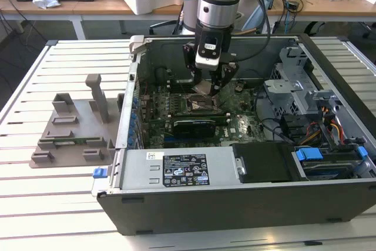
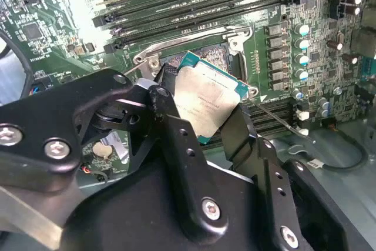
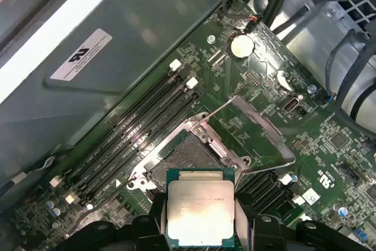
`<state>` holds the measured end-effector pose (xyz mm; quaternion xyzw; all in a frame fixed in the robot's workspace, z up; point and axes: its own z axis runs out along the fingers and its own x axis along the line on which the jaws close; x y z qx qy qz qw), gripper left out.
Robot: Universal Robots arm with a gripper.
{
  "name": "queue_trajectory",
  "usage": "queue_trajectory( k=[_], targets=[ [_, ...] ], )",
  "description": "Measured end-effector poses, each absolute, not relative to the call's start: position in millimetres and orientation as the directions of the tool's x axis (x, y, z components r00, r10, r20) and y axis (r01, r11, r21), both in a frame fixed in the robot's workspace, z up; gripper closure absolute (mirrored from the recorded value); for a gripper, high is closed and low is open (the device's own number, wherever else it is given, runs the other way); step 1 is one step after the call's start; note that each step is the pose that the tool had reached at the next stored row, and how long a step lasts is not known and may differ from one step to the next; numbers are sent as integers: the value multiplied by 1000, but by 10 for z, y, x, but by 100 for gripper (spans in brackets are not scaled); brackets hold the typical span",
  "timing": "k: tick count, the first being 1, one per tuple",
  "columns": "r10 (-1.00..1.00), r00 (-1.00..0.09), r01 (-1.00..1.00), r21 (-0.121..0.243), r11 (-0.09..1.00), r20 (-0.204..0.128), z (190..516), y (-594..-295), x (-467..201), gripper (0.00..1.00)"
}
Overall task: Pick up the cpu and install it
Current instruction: 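Place the cpu into insertion slot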
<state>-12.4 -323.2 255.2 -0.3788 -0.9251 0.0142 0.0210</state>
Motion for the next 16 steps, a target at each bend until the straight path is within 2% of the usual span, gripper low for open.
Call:
queue_trajectory(
  k=[13, 16],
  targets=[
    [822, -570, 820, -45, 570, 25, 2552, -3232, -124, 45],
    [848, -529, 847, -57, 529, 6, 2552, -3232, -124, 45]
  ],
)
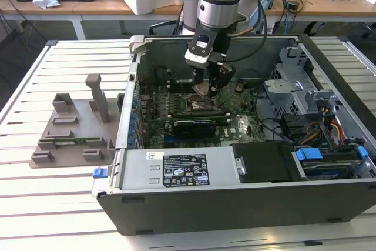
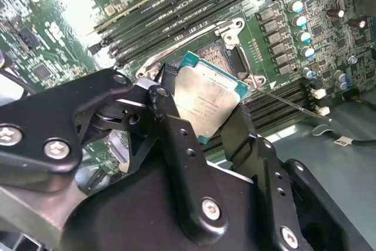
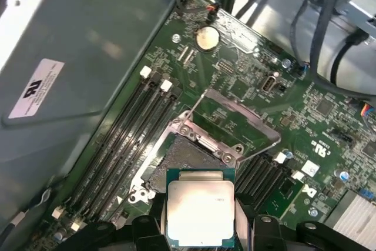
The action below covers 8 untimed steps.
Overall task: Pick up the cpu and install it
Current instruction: 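Place the cpu into insertion slot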
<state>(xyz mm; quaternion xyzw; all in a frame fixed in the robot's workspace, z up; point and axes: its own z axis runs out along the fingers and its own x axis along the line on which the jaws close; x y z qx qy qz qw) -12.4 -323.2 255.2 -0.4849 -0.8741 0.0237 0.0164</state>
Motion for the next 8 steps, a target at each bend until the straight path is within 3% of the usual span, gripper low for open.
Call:
queue_trajectory(
  k=[8],
  targets=[
    [906, -422, 905, -70, 420, -17, 2553, -3233, -124, 45]
  ],
)
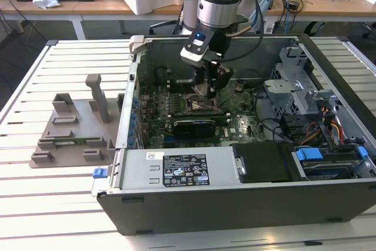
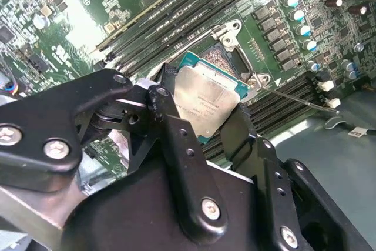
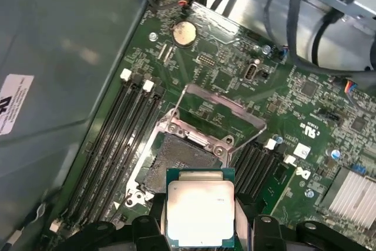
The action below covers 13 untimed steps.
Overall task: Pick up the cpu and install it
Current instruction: 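Place the cpu into insertion slot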
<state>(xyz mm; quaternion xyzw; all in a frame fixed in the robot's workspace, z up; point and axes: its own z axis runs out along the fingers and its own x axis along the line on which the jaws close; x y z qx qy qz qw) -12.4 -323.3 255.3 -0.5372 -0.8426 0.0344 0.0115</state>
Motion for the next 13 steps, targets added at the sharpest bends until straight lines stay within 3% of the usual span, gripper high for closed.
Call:
queue_trajectory(
  k=[13],
  targets=[
    [987, -158, 985, -73, 155, -25, 2547, -3232, -124, 45]
  ],
)
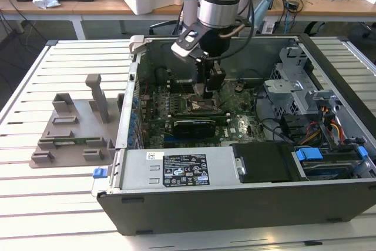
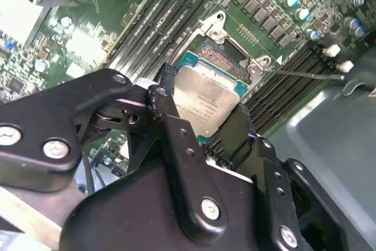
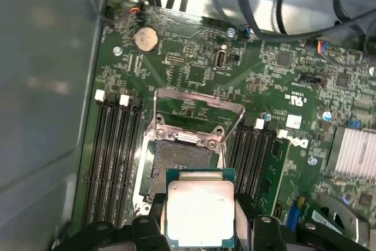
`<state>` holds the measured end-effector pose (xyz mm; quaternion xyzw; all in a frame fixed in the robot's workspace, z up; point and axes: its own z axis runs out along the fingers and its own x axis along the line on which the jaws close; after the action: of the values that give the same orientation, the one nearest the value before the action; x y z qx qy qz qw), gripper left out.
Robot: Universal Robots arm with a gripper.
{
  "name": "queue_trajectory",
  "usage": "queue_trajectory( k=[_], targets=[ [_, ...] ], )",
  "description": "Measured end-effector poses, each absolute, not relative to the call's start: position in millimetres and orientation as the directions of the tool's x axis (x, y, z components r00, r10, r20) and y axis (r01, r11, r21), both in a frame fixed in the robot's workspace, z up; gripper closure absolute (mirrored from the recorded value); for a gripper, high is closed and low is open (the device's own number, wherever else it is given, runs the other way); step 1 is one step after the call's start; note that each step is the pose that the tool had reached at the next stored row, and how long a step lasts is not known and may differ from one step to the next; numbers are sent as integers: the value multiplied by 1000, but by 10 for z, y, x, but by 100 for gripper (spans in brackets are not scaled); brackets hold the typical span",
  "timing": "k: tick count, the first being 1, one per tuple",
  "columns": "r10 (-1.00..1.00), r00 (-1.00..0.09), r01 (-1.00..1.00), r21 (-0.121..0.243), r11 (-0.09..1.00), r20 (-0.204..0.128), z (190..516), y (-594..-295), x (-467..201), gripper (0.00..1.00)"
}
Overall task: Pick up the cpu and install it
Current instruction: 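Place the cpu into insertion slot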
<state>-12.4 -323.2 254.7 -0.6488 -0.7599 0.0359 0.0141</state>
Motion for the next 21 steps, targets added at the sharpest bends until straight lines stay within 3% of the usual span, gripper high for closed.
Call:
queue_trajectory(
  k=[7, 21],
  targets=[
    [1000, -8, 997, -73, 6, -27, 2539, -3232, -124, 45],
    [1000, -8, 997, -75, 6, -27, 2267, -3198, -140, 45]
  ],
)
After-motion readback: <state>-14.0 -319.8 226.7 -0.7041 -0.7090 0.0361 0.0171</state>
